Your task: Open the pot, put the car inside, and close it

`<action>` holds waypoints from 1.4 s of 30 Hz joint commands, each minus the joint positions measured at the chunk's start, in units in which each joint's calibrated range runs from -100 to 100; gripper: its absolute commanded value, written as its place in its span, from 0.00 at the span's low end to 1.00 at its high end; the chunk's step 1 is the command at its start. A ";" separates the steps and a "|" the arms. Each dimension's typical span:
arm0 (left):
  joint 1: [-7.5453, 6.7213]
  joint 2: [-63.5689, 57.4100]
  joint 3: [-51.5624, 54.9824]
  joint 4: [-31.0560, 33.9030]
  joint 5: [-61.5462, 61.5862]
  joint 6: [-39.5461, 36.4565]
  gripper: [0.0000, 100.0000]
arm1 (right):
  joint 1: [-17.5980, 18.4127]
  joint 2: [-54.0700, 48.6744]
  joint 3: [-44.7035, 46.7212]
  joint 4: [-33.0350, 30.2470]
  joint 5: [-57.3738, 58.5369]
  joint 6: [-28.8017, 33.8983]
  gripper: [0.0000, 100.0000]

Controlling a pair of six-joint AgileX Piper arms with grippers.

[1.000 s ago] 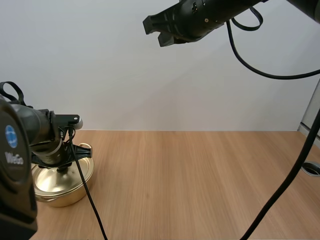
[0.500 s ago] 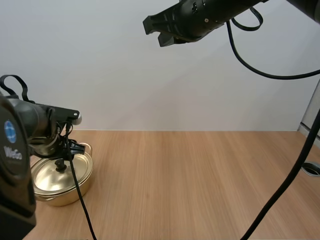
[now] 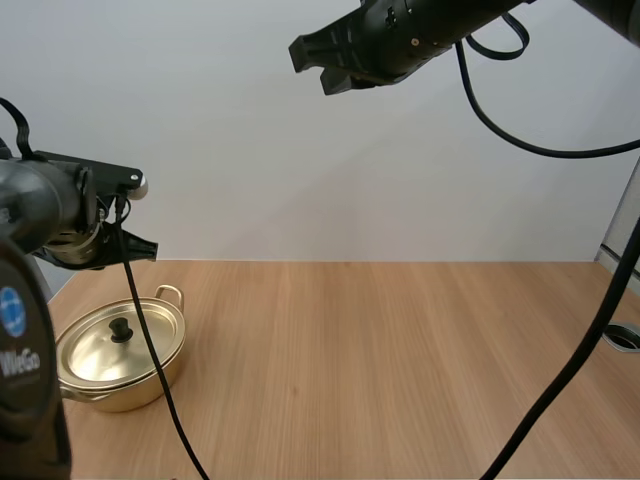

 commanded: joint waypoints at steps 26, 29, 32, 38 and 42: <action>-6.26 -9.11 7.67 -16.24 -29.54 -0.04 0.00 | 0.02 -0.01 0.05 -18.21 -0.10 12.36 0.00; -8.25 -12.75 13.24 -16.22 -39.03 -0.04 0.00 | 0.02 -0.10 0.05 -19.98 -0.10 12.36 0.00; -10.18 -16.84 19.08 -16.22 -43.62 -0.04 0.00 | 0.02 -0.10 0.05 -22.16 -0.10 14.45 0.00; -12.85 -28.40 33.88 -16.22 -52.53 -0.04 0.00 | 0.02 -0.26 1.59 -24.90 -3.78 19.37 0.00; -14.27 -35.88 41.63 -16.34 -58.45 -0.04 0.00 | 0.02 -0.97 10.16 -30.74 -11.87 22.75 0.00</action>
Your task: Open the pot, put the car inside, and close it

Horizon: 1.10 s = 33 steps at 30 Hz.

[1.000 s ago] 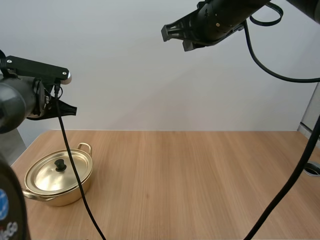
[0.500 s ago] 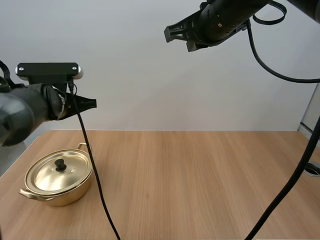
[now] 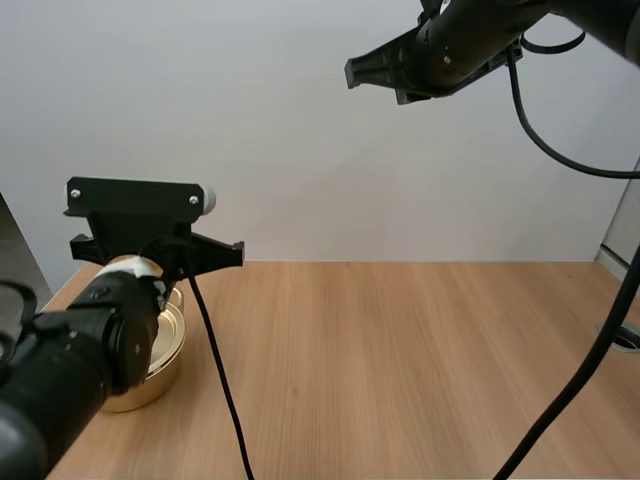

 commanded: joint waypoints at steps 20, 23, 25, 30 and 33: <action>-2.84 -33.85 17.38 -2.93 25.05 1.23 0.00 | -4.62 -4.48 47.31 -6.73 -44.64 7.79 0.00; -2.53 -37.42 17.38 -2.93 32.49 1.23 0.00 | -4.62 -4.73 51.00 -7.25 -49.68 7.79 0.00; -2.46 -39.56 17.38 -2.93 36.39 1.23 0.00 | -4.62 -6.02 53.47 -7.25 -52.13 7.79 0.00; -2.18 -41.37 17.38 -2.93 44.27 1.23 0.00 | -4.71 -12.40 57.48 -4.45 -53.03 7.79 0.00; -2.09 -41.37 17.38 -2.81 48.95 1.23 0.00 | -5.34 -16.69 58.87 -4.45 -51.67 7.79 0.00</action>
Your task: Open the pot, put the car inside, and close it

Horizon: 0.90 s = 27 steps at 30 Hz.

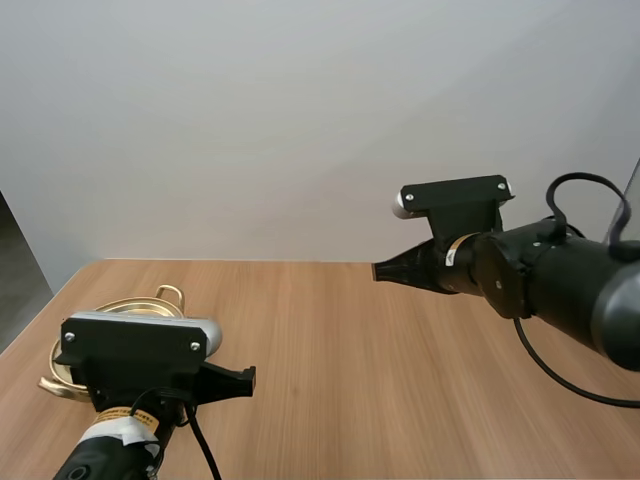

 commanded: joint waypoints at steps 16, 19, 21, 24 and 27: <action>0.00 0.00 0.00 0.40 3.53 -0.04 0.00 | -6.34 -17.97 24.44 1.32 -31.54 0.05 0.00; 0.00 0.00 0.00 0.40 3.53 -0.04 0.00 | -6.34 -20.96 27.51 1.32 -32.28 0.05 0.00; 0.00 0.00 0.00 0.40 3.37 -0.04 0.00 | -6.34 -22.54 29.27 1.32 -32.28 0.05 0.00; 0.00 0.00 0.00 0.40 2.76 -0.04 0.00 | -6.26 -24.49 31.66 1.32 -32.28 0.05 0.00; 0.00 0.00 0.00 0.40 2.76 -0.04 0.00 | -5.76 -27.01 33.32 0.90 -32.28 0.05 0.00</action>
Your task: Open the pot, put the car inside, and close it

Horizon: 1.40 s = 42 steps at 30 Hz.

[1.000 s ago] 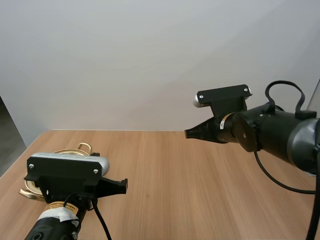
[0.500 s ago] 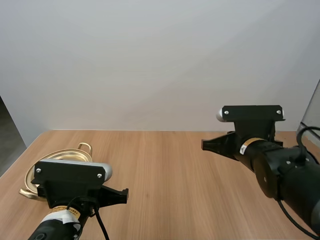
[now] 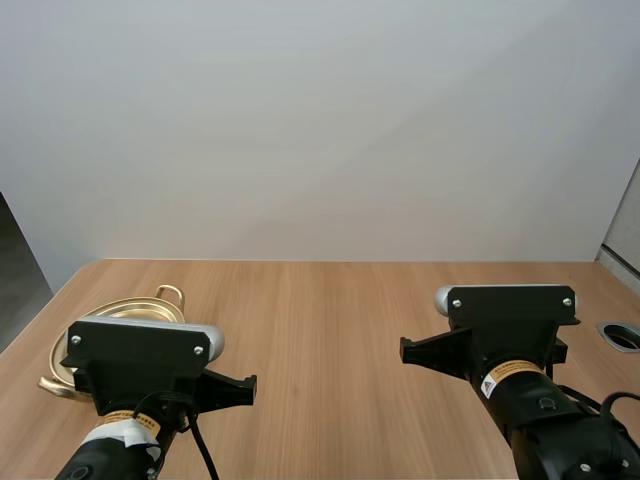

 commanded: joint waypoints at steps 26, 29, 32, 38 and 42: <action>0.00 0.00 0.00 0.09 0.03 -0.04 0.00 | 1.32 -22.73 0.48 2.66 35.23 0.05 0.00; 0.00 0.00 0.00 0.09 0.03 -0.04 0.00 | 1.32 -22.73 0.48 3.86 35.23 0.05 0.00; 0.00 0.00 0.00 0.09 0.03 -0.04 0.00 | 1.32 -22.73 0.48 4.42 35.40 0.05 0.00; 0.00 0.00 0.00 0.09 0.03 -0.04 0.00 | 1.32 -22.73 0.48 5.67 35.98 0.05 0.00; 0.00 0.00 0.00 0.09 0.03 -0.04 0.00 | 1.32 -22.73 0.48 5.67 36.39 0.05 0.00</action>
